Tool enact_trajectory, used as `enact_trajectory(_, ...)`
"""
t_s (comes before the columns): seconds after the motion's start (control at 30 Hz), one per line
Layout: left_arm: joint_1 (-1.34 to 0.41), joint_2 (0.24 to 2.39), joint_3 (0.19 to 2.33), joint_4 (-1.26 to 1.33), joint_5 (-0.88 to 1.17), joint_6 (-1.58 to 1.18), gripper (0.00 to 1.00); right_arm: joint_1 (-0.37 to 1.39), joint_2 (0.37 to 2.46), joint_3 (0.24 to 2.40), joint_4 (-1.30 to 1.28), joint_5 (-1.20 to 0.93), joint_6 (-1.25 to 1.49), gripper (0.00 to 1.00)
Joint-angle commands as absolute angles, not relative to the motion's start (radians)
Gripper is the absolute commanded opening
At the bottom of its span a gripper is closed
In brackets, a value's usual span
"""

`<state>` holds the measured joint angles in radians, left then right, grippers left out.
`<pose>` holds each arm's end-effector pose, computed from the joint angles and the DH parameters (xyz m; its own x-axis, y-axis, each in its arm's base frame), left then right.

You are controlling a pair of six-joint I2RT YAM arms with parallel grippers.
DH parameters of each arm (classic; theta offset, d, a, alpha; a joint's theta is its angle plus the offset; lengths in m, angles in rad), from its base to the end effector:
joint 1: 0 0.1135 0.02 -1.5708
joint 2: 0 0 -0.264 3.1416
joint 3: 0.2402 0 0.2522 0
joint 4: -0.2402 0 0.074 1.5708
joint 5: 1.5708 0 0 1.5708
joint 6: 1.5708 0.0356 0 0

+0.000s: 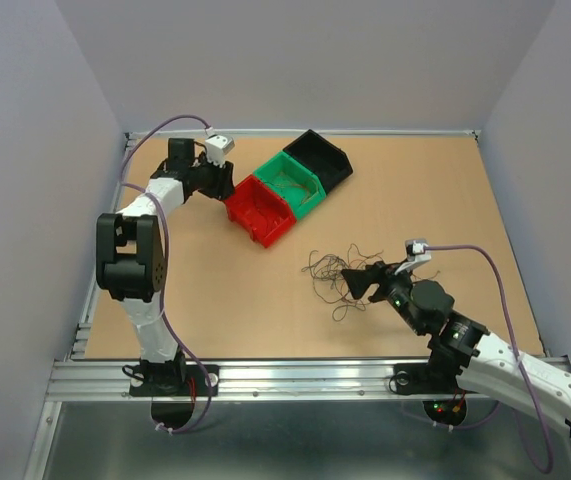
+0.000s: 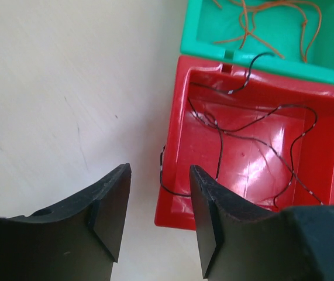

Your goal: Untangle the cables

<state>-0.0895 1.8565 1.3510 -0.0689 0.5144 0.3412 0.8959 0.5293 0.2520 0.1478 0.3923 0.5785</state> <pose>0.4227 -0.0555 0.2436 -0.3463 0.3236 -0.8806 0.6421 0.7661 0.0290 0.1044 0.1087 0.2236 -0.3325 0.3931 -0.8573 -0.3616 0.7864 0.5009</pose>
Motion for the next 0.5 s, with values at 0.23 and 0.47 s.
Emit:
enact_trajectory(0.23,-0.043,1.868,1.364,-0.153,0.745,0.337,0.43,0.896,0.670,0.330,0.179,0.359,0.548,0.83)
enact_trajectory(0.47,-0.052,1.806,1.240,-0.172,0.839,0.373,0.33,0.894,0.941,0.431,0.294,0.302,0.519,0.83)
